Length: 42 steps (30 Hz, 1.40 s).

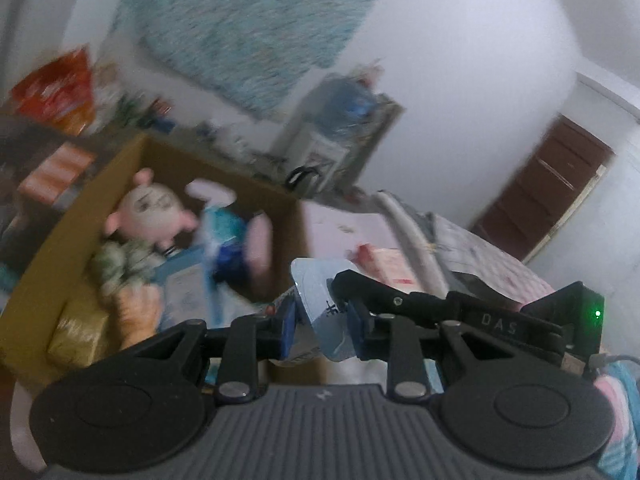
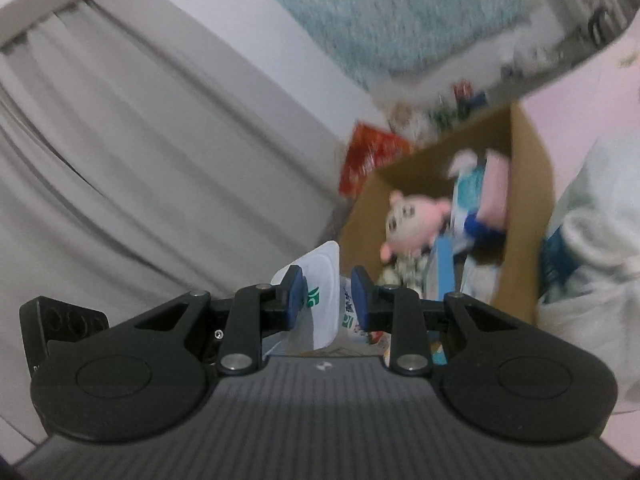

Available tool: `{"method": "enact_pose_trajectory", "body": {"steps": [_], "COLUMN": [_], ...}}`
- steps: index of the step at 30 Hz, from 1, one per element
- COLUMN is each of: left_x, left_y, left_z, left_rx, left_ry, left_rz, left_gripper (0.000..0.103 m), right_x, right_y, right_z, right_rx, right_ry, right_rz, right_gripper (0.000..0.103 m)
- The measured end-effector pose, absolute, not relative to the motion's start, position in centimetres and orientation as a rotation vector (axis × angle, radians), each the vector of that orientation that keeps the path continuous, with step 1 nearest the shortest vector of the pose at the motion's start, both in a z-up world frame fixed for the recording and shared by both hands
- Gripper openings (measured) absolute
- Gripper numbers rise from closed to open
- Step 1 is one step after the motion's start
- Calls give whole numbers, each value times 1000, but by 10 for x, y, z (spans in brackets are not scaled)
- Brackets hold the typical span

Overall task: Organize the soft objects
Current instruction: 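Lower the yogurt cup into the box and open the right tool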

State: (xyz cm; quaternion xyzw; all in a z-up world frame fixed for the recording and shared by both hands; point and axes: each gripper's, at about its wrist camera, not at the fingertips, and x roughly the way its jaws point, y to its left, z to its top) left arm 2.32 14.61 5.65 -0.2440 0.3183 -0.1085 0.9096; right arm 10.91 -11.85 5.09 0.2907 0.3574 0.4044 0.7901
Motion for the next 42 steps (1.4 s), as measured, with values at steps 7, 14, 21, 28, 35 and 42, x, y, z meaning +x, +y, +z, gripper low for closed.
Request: {"method": "enact_pose_trajectory", "body": {"steps": [7,14,21,28,35,42], "left_x": [38,43,46,52,51,53], "left_y": [194,209,214,210,208,206], "left_z": [3,-29,-34,-32,-29,-26], "left_rx": [-665,-738,-752,-730,-718,-723], "left_ry": [788,889,935,972,981,986], "left_rz": [-192,-187,-191,-188,-190,-193], "left_gripper": [27,27,25,26,37,47], "right_x": [125,138,156,162,164,163], "right_y": [-69,-38,-24,-20,-16,-14], "right_z": [23,11,-7,-11,-13,-16], "right_rx": [495,325,310,313,337,368], "right_ry": [980,1144,1269,1332,1353,1350], "right_rz": [825,793,761,742,757,765], "right_gripper": [26,28,33,35,48,55]}}
